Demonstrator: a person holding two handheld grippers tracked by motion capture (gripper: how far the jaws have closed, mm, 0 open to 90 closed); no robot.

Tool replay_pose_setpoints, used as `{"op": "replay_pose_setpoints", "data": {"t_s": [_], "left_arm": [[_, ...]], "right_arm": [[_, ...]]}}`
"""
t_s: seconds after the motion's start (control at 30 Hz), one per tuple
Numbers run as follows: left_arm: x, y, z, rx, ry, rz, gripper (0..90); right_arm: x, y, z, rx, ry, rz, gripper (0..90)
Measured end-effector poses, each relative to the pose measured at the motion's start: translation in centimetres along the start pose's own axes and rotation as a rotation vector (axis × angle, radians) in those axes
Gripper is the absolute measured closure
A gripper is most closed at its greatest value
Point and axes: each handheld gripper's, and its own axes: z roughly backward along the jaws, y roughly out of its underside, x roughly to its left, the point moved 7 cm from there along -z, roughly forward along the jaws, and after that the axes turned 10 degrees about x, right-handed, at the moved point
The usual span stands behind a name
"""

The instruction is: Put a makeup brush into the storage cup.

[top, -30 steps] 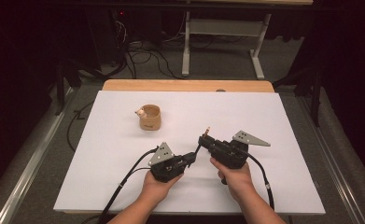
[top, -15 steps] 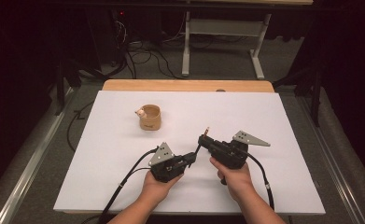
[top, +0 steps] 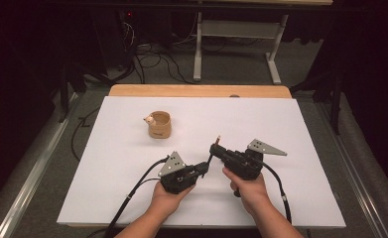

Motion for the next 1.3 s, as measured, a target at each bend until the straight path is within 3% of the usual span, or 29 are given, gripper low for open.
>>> {"op": "replay_pose_setpoints", "data": {"t_s": [0.63, 0.77, 1.0, 1.3], "left_arm": [[-0.13, -0.35, 0.16, 0.004, 0.007, -0.019, 83.5], [-0.15, -0.71, 0.42, -0.009, 0.018, -0.015, 78.2], [0.13, -0.80, 0.48, 0.010, 0.023, 0.012, 65.8], [0.29, -0.81, 0.45, 0.022, 0.023, 0.024, 62.1]], "right_arm": [[0.25, -0.13, 0.23, -0.007, -0.013, 0.004, 85.8], [0.35, -0.08, 0.21, -0.003, -0.014, 0.008, 85.7], [0.42, -0.03, 0.31, -0.001, -0.001, 0.039, 85.7], [0.83, 0.17, 0.15, 0.010, 0.026, 0.113, 85.7]]}}
